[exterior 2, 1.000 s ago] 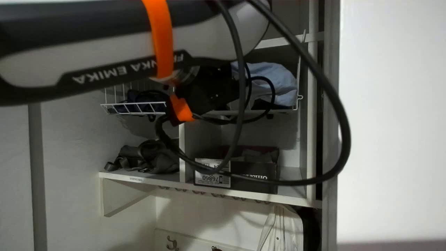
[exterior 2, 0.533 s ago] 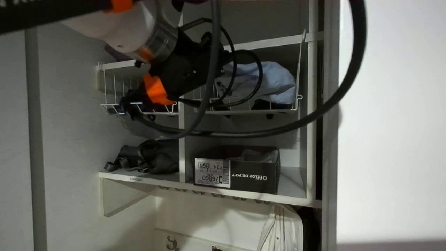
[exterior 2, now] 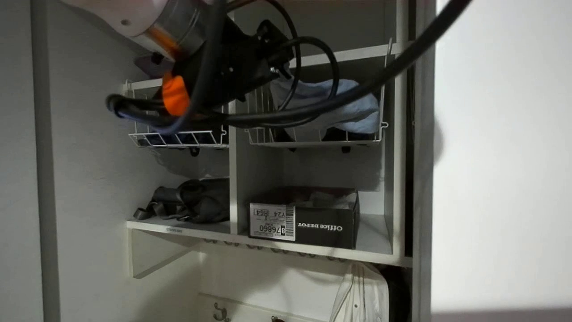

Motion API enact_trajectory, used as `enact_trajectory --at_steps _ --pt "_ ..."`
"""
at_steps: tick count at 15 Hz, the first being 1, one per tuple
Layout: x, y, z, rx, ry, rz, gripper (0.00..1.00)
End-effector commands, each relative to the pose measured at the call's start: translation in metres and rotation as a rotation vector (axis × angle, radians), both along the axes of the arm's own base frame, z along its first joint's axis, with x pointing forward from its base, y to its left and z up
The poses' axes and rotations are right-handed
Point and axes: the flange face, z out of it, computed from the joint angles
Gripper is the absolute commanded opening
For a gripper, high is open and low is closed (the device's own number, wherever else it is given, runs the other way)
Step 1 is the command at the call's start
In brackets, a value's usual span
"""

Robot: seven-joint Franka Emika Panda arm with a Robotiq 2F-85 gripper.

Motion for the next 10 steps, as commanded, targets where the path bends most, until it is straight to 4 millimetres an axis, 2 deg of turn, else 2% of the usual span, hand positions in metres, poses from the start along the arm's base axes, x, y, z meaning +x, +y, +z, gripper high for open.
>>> enact_trajectory --at_steps 1,3,10 --pt "-0.03 -0.018 0.01 0.043 0.038 -0.067 1.0" --pt "-0.038 -0.019 0.009 0.073 0.048 -0.093 1.0" --pt "-0.032 0.019 -0.001 0.149 0.091 -0.028 1.0"
